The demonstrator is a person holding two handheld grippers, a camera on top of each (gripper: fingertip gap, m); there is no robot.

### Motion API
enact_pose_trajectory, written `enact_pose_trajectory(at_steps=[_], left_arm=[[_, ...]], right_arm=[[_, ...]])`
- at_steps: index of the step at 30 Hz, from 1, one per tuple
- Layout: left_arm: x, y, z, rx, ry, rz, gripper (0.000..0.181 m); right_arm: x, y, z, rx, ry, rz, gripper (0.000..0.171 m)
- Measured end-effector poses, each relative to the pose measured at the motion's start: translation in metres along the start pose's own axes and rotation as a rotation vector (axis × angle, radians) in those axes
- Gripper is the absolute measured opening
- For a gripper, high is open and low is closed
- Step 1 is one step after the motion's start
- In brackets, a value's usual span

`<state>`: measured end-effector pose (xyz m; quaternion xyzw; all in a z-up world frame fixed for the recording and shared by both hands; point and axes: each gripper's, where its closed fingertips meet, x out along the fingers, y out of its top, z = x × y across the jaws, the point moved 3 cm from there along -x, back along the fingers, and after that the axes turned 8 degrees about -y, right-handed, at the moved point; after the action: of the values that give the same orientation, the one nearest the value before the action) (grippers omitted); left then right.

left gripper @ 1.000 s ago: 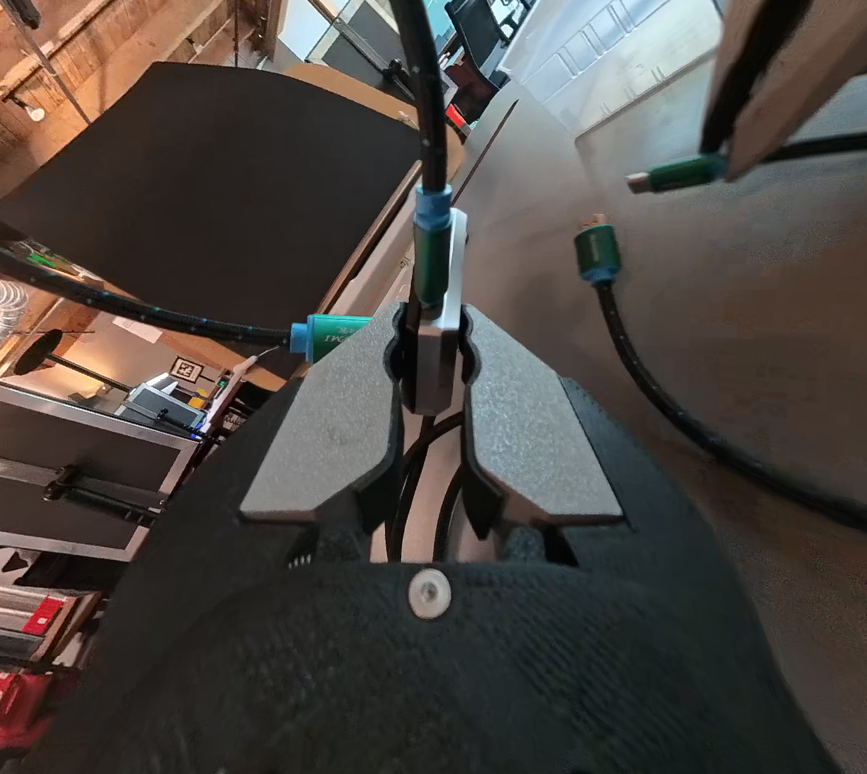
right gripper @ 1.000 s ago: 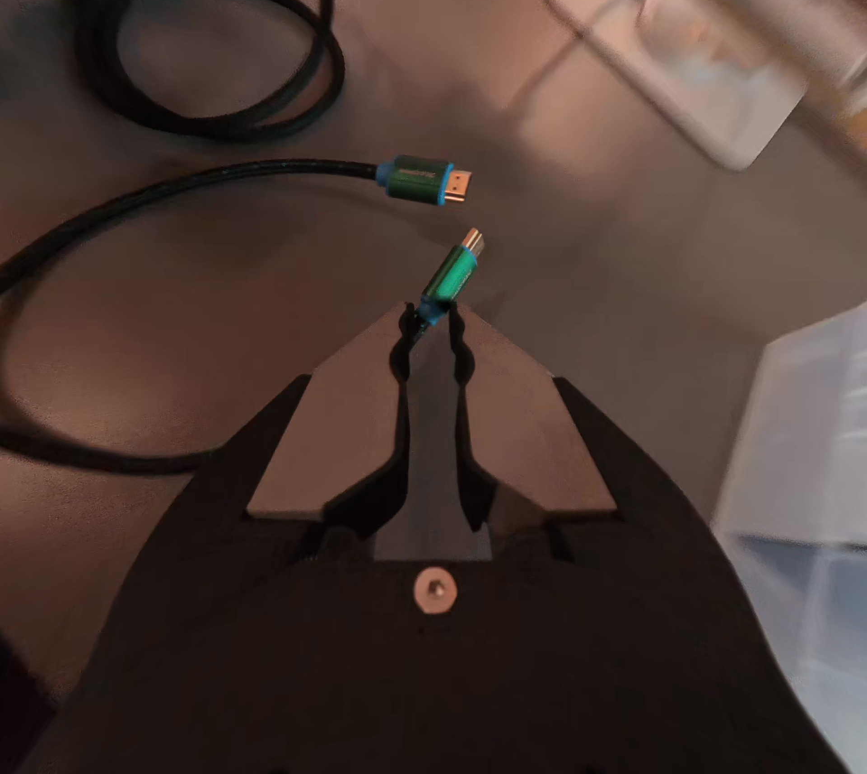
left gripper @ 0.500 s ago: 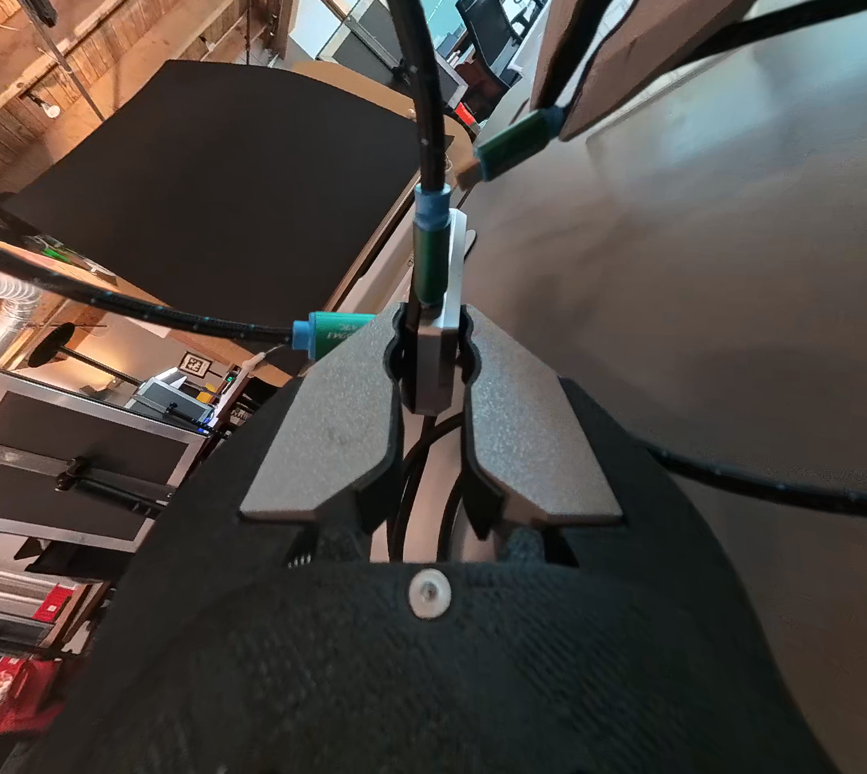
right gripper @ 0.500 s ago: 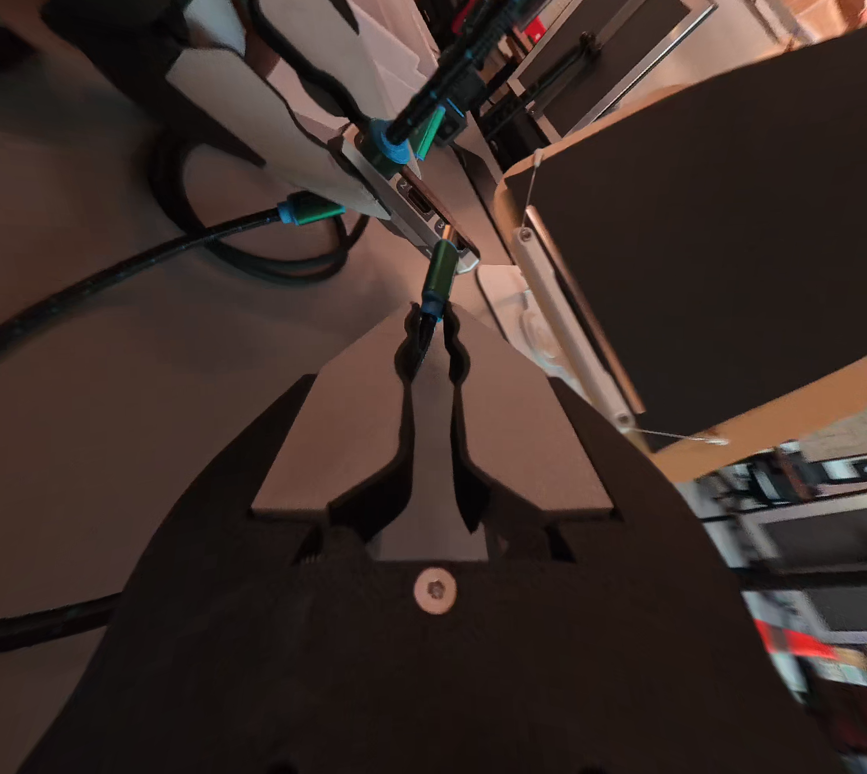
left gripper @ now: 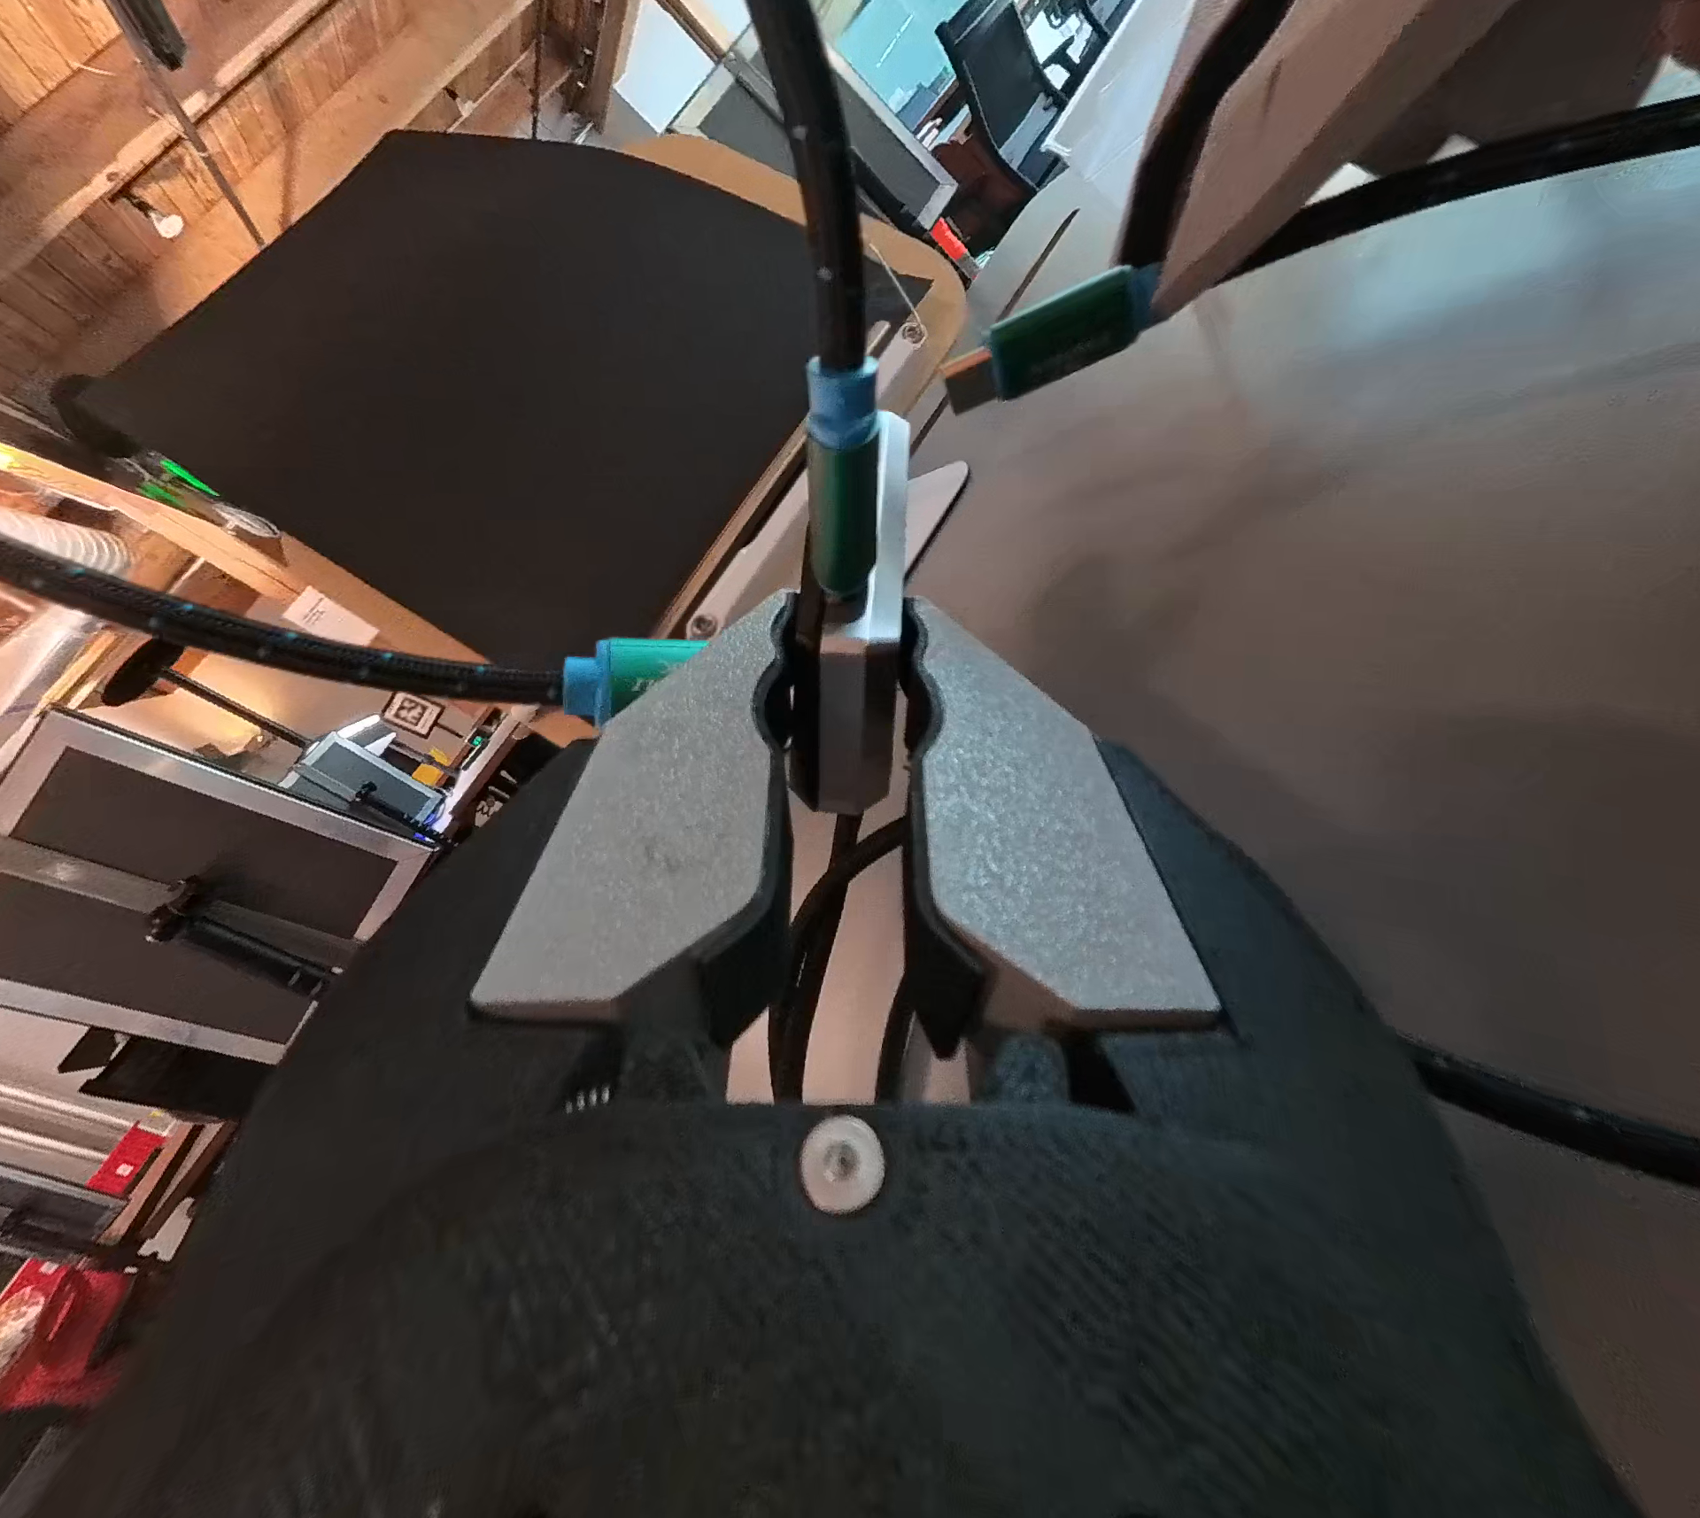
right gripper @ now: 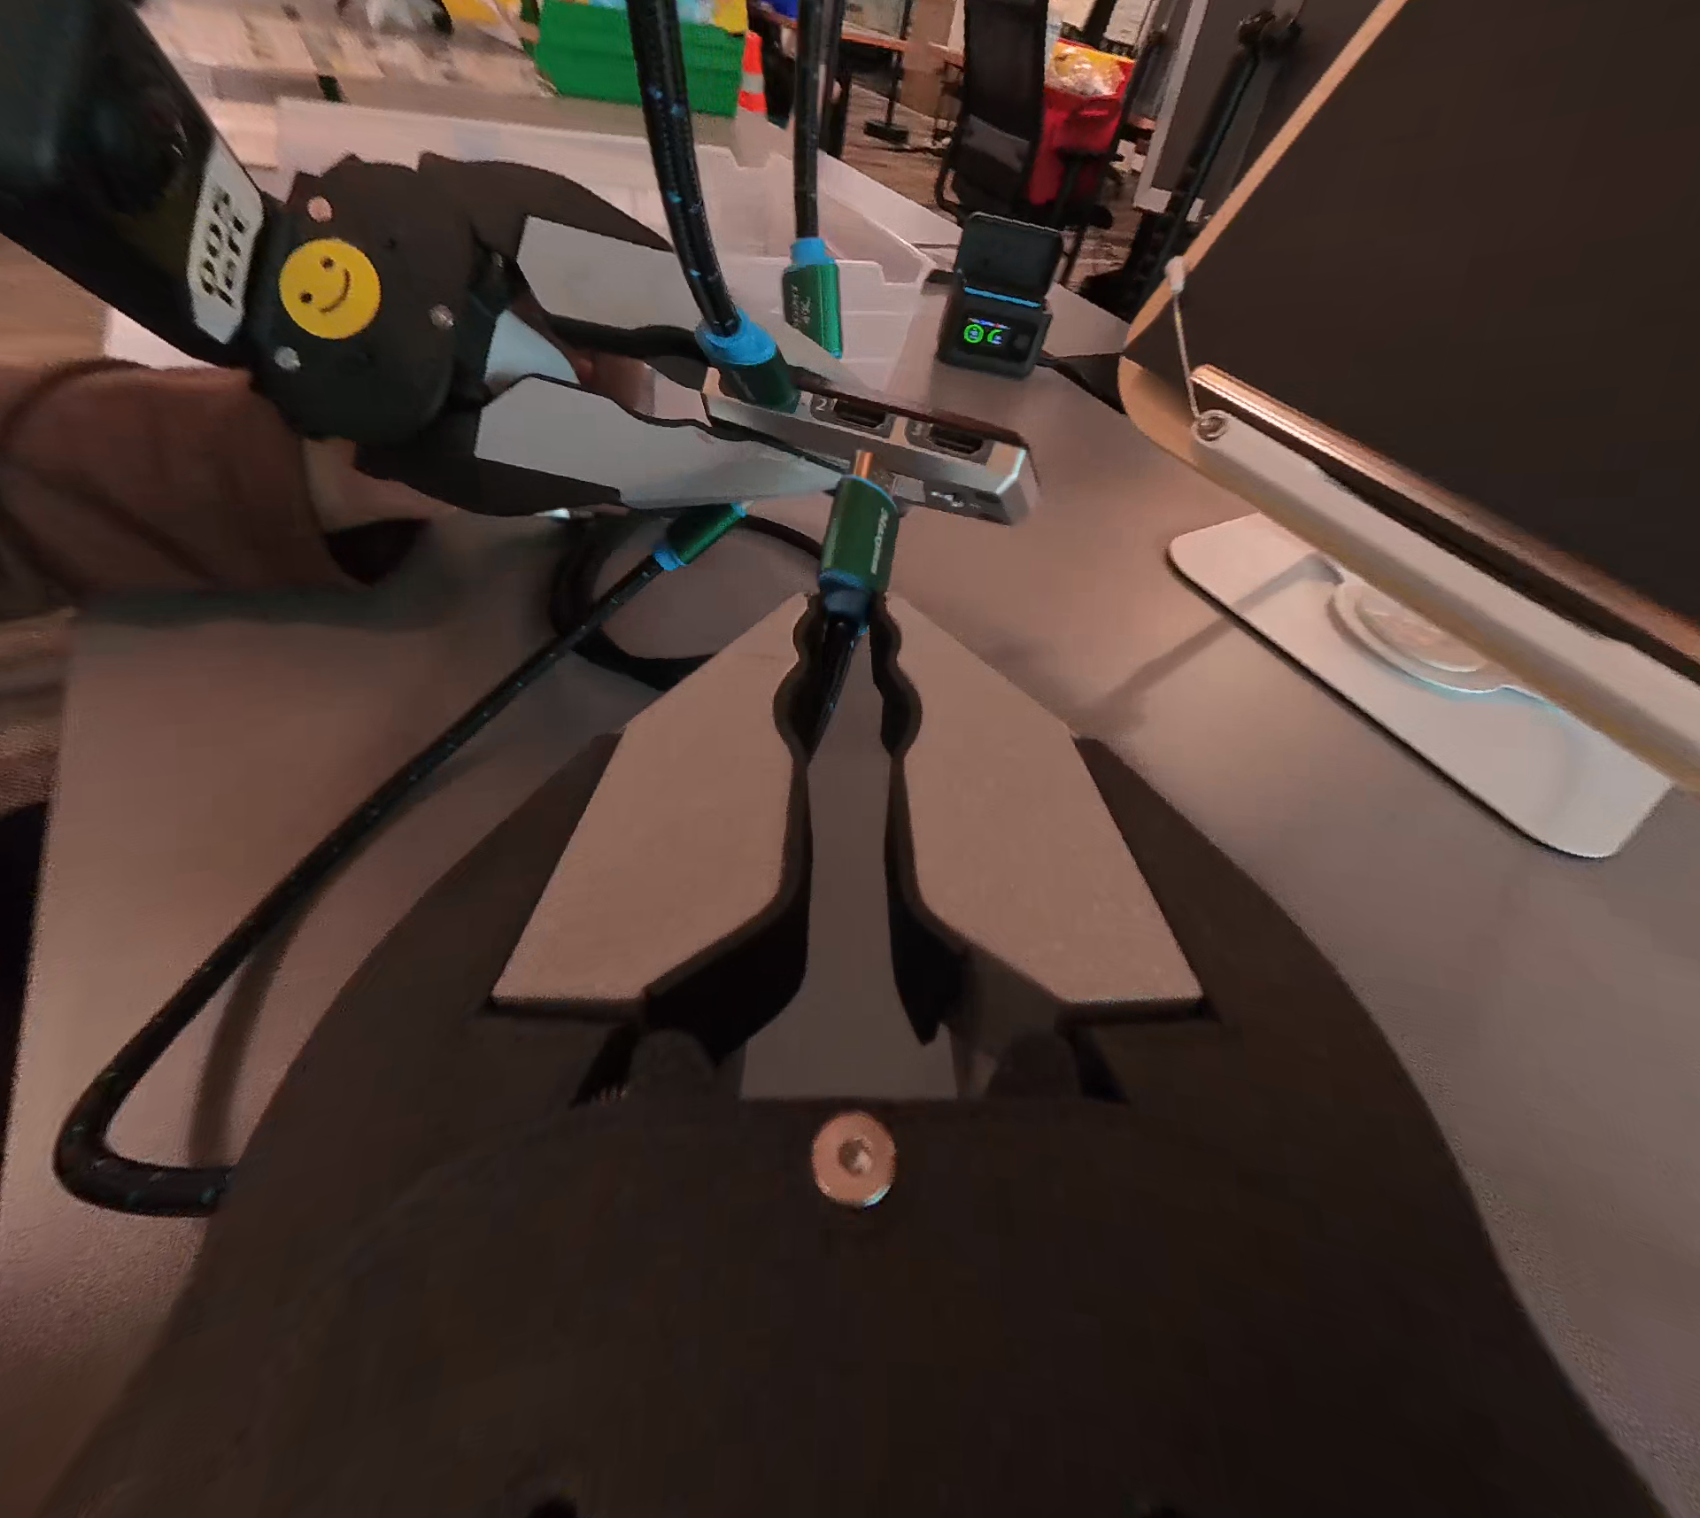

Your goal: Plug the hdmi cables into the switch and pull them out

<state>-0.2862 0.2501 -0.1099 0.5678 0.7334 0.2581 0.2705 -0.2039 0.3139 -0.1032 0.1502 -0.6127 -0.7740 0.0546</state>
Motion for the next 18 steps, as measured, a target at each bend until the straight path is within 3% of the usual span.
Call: enact_pose_trajectory(at_steps=[6,13,15,18], left_arm=[[-0.001,0.001,-0.001,0.018,0.021,0.001,0.019],[-0.009,-0.009,-0.026,-0.085,0.131,-0.009,0.018],[-0.009,-0.012,-0.029,-0.100,0.149,-0.022,0.018],[-0.008,-0.015,-0.029,-0.097,0.148,-0.045,0.018]], right_arm=[[-0.003,0.008,-0.002,0.216,0.152,0.073,0.006],[-0.031,0.042,0.011,0.576,0.466,0.386,0.000],[-0.030,0.039,0.019,0.607,0.450,0.385,0.000],[-0.016,0.019,0.032,0.578,0.277,0.246,0.000]])
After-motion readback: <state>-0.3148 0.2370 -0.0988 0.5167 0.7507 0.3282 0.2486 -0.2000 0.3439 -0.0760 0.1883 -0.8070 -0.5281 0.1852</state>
